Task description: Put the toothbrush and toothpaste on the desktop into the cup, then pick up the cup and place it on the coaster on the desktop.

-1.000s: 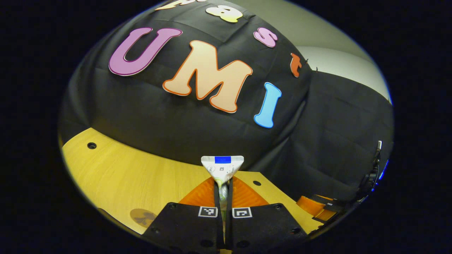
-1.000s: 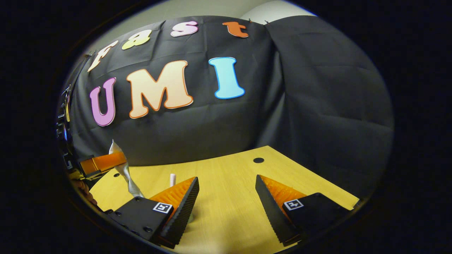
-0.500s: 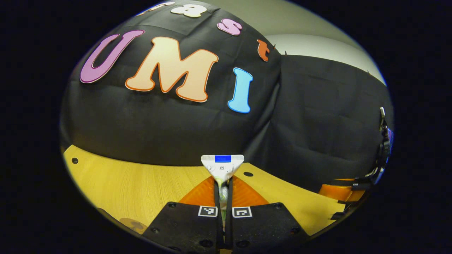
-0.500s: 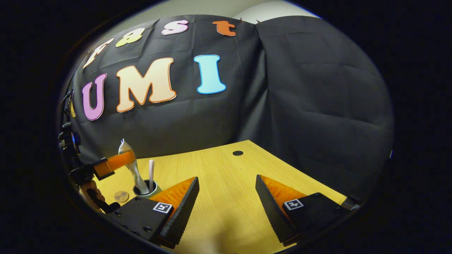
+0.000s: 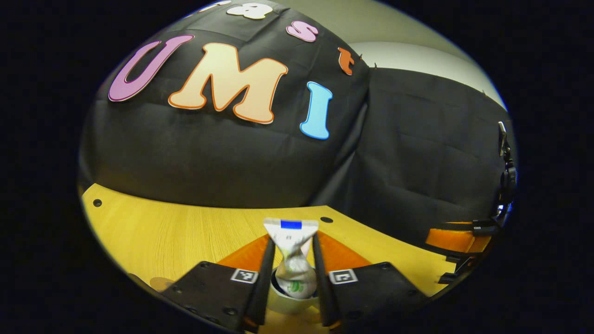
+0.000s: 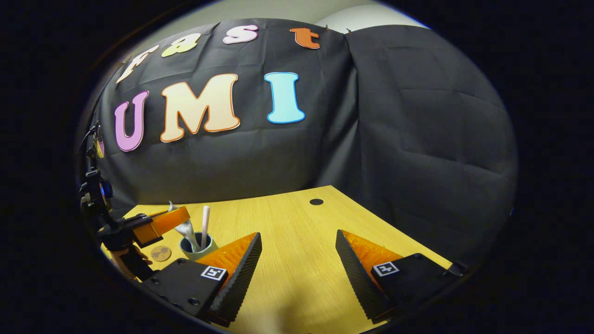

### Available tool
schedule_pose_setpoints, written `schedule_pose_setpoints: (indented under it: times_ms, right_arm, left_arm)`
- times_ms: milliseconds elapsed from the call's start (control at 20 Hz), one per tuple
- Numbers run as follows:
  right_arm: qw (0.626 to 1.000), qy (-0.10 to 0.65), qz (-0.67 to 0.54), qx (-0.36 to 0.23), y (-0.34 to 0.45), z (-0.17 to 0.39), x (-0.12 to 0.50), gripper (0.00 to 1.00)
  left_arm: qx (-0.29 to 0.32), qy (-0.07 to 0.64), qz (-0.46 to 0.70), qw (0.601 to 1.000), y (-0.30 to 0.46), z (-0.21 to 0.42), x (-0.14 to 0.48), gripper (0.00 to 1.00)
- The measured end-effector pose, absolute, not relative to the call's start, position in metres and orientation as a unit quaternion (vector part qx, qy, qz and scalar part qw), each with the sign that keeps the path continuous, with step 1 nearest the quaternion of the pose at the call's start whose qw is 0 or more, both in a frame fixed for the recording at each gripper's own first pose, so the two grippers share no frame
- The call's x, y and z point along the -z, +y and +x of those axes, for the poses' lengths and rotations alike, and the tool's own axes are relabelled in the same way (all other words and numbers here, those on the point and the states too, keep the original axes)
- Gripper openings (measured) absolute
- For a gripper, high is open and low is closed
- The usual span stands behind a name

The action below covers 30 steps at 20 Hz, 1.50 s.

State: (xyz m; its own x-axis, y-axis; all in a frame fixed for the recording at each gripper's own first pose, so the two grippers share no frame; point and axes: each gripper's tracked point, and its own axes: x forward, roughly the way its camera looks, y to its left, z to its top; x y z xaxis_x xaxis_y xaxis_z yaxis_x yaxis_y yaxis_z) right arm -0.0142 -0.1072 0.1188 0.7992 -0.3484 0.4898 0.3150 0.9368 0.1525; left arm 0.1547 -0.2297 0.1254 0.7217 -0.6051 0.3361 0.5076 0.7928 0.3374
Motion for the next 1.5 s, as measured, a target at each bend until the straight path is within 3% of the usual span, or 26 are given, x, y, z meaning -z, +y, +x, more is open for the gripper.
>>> schedule_pose_setpoints:
  times_ms: [150, 250, 850, 900, 1100, 1150, 1500]
  right_arm:
    - [0.952, -0.262, 0.017, 0.161, -0.093, -0.012, -0.13, 0.98]
    - [0.957, -0.256, 0.011, 0.139, -0.076, -0.007, -0.139, 0.98]
    - [0.992, -0.125, -0.017, -0.022, 0.039, 0.061, -0.117, 0.94]
    - [0.994, -0.105, -0.015, -0.025, 0.043, 0.069, -0.111, 0.98]
    - [0.999, -0.024, -0.001, -0.025, 0.049, 0.092, -0.092, 0.94]
    - [1.0, -0.005, 0.0, -0.022, 0.049, 0.099, -0.086, 0.98]
    - [0.994, 0.105, -0.021, -0.012, 0.06, 0.127, -0.058, 0.98]
  left_arm:
    - [0.272, -0.243, 0.099, 0.926, -0.209, 0.144, -0.146, 0.84]
    - [0.251, -0.257, 0.086, 0.929, -0.191, 0.135, -0.161, 0.93]
    - [0.075, -0.243, 0.072, 0.964, -0.015, 0.097, -0.176, 0.94]
    - [0.056, -0.233, 0.066, 0.969, 0.004, 0.094, -0.171, 0.94]
    - [0.008, -0.208, 0.05, 0.977, 0.051, 0.082, -0.157, 0.94]
    - [-0.001, -0.207, 0.044, 0.977, 0.061, 0.078, -0.157, 0.94]
    - [-0.049, -0.187, 0.012, 0.981, 0.108, 0.069, -0.139, 0.95]
